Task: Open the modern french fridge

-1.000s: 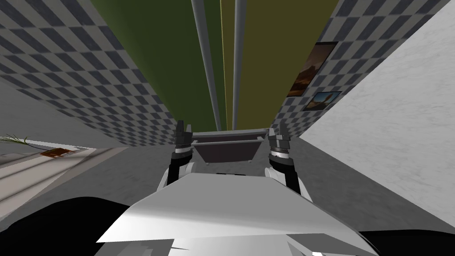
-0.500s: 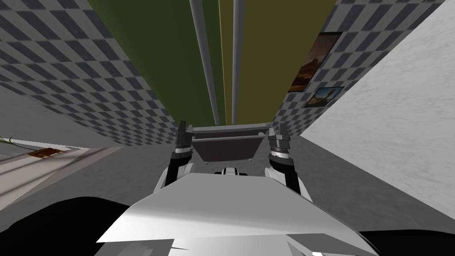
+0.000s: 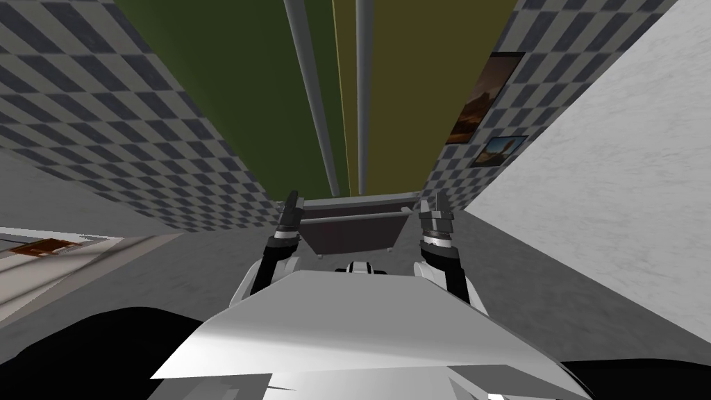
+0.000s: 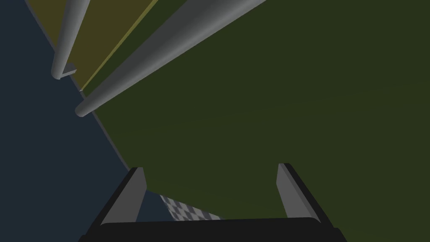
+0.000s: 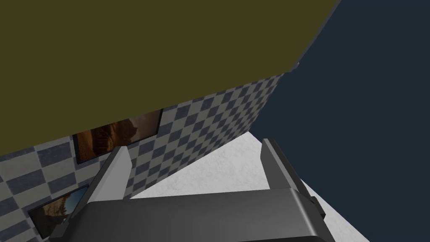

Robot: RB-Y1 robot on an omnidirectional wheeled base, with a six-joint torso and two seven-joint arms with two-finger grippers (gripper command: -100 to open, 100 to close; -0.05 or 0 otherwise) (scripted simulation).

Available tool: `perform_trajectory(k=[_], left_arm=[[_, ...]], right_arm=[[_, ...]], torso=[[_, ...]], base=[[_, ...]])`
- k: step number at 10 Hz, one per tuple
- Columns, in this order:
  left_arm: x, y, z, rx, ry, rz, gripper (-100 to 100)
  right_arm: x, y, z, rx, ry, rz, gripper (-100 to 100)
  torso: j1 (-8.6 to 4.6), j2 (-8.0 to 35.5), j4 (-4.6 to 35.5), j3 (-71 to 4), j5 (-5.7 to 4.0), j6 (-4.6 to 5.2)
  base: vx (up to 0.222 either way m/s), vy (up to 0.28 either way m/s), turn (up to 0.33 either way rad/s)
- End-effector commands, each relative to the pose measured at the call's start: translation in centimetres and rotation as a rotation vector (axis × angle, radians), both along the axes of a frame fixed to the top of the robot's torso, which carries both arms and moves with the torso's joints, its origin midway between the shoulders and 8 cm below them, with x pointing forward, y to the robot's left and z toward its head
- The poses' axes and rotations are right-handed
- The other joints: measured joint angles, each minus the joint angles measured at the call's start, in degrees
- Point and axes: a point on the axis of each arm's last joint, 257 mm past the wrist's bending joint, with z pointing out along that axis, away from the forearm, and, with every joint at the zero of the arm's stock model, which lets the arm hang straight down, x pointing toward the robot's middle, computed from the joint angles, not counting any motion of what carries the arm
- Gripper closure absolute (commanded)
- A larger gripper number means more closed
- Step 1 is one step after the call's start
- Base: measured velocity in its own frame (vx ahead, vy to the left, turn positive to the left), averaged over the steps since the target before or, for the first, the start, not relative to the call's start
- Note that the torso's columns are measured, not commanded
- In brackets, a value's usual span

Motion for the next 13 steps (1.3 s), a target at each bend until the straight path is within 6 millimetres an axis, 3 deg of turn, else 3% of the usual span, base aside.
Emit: perform_trajectory(k=[1, 13], left_arm=[[0.6, -0.1, -1.1, 0.045, 0.064, 0.002, -100], [1.8, -0.7, -5.2, 0.273, 0.292, 0.006, -100]], right_arm=[[0.0, 0.0, 0.0, 0.000, 0.000, 0.000, 0], [0.0, 0.0, 0.0, 0.000, 0.000, 0.000, 0]], torso=[[0.01, 0.02, 0.01, 0.01, 0.00, 0.00], [-0.03, -0.02, -0.01, -0.01, -0.01, 0.00]], base=[[0.028, -0.017, -0.090], [0.028, -0.017, -0.053]])
